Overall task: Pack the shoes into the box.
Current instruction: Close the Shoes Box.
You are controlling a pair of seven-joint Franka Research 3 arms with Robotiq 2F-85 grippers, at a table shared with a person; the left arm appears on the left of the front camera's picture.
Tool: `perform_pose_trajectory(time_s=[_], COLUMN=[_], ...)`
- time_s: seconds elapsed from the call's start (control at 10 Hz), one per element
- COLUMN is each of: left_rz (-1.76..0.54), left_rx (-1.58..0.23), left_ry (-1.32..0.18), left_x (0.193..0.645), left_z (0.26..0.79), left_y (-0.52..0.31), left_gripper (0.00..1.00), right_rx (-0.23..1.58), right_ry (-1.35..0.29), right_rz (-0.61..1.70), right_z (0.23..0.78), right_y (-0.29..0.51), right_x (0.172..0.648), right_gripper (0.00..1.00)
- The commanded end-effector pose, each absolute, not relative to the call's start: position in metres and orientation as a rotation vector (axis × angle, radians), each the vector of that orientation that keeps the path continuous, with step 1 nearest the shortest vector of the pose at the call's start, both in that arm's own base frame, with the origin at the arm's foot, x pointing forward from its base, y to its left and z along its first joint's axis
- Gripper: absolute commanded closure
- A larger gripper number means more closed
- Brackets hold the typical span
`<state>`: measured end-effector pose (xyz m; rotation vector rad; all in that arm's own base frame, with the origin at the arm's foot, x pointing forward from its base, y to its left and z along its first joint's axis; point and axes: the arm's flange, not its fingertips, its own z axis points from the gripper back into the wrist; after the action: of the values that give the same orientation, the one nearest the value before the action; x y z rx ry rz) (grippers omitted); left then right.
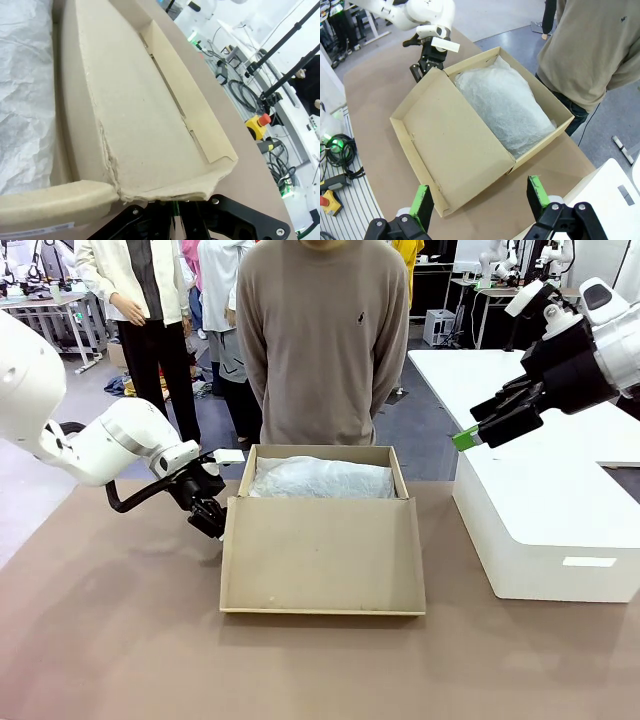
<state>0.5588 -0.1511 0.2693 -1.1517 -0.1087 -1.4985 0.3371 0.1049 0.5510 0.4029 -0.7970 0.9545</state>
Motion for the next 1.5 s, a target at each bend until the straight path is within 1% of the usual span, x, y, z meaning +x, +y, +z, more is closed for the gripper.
perform_pose_trajectory(time_s=[0.0,0.3,0.7,1.1,1.4], left_rz=[-1.521,-1.521,-1.496,-1.454,-1.396], left_rx=[-1.224,-1.299,-1.450,-1.556,-1.571], left_ry=[-0.109,-0.092,-0.183,-0.269,-0.380], left_x=[0.563,0.561,0.561,0.562,0.560], left_z=[0.272,0.272,0.283,0.299,0.316], left_y=[-0.151,-0.151,-0.148,-0.140,-0.136], left_gripper=[1.00,1.00,1.00,1.00,1.00], right_rx=[0.422,0.422,0.422,0.422,0.422], right_ry=[-0.805,-0.805,-0.805,-0.805,-0.805], right_rz=[0.961,0.961,0.961,0.961,0.961], right_z=[0.550,0.550,0.550,0.550,0.550], right_y=[0.105,0.105,0.105,0.105,0.105], right_x=[0.339,0.339,0.339,0.339,0.339], right_gripper=[0.00,0.00,0.00,0.00,0.00])
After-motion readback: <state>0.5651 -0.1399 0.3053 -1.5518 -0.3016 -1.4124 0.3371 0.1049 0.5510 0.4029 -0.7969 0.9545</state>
